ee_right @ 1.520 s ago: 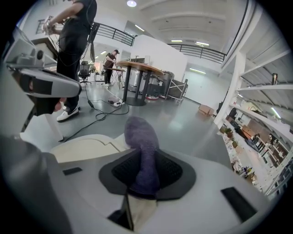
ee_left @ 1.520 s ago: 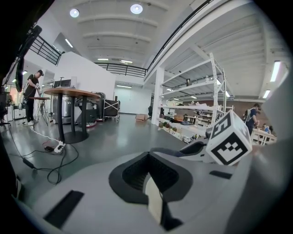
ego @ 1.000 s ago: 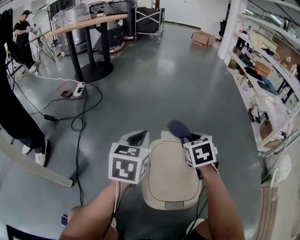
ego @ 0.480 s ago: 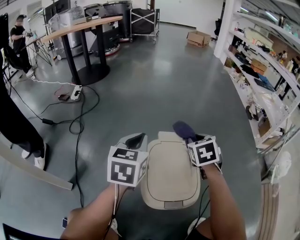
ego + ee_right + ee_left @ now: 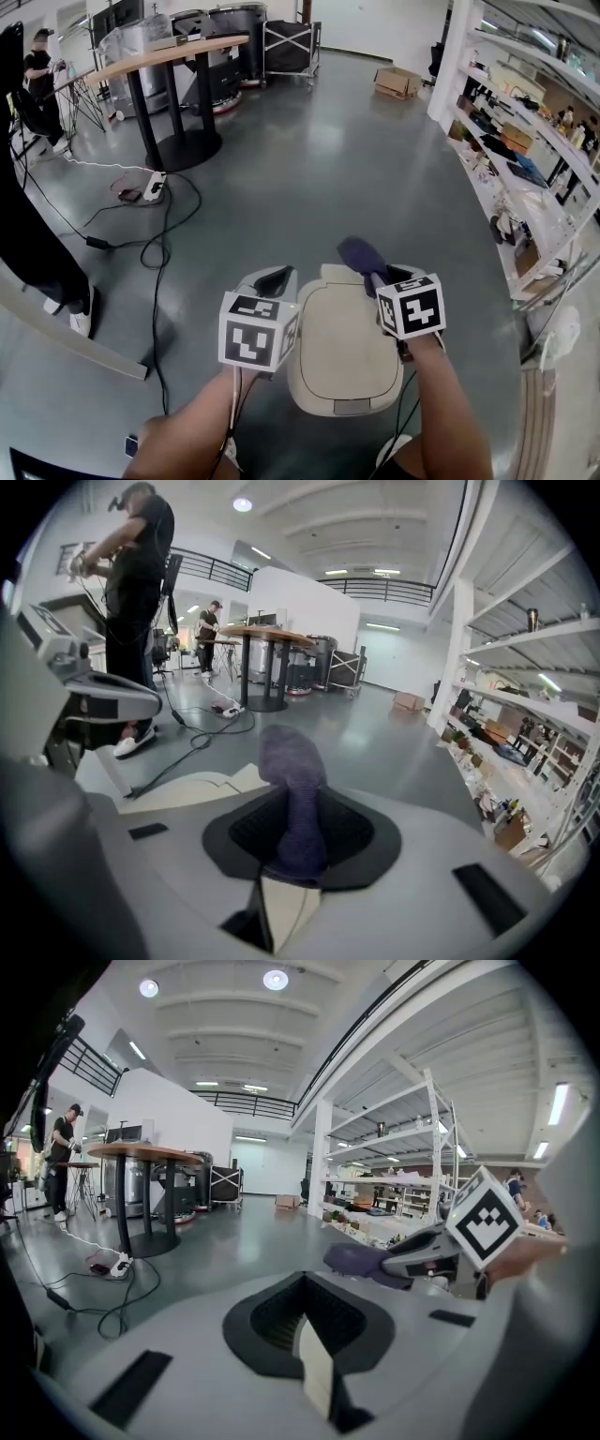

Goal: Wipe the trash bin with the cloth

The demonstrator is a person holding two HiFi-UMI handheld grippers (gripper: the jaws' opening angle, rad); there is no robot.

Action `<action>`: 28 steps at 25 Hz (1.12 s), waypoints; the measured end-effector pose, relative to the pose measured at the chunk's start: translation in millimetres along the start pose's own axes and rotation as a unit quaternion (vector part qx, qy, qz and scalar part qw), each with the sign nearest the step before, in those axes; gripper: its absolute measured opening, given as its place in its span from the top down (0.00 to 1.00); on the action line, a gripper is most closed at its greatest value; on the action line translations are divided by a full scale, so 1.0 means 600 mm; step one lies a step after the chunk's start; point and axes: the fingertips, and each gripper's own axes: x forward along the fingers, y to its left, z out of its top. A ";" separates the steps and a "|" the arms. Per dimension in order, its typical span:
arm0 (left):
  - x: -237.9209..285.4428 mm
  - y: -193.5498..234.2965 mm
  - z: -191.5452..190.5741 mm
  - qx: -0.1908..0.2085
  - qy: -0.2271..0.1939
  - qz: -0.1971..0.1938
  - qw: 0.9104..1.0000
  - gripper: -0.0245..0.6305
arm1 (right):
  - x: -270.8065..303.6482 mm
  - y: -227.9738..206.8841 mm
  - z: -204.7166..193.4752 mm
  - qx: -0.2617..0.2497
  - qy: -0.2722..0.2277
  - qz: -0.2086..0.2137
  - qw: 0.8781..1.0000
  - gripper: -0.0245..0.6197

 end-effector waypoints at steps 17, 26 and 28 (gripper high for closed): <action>-0.074 -0.021 0.006 -0.001 -0.011 -0.009 1.000 0.97 | 0.001 0.216 0.007 -0.094 0.023 0.079 0.992 0.81; -0.088 -0.016 0.002 0.001 -0.011 0.003 1.000 0.97 | -0.004 0.195 -0.002 -0.097 0.022 0.059 0.993 0.81; -0.087 -0.016 0.001 0.001 -0.011 0.003 1.000 0.97 | -0.005 0.183 -0.007 -0.091 0.024 0.055 0.994 0.81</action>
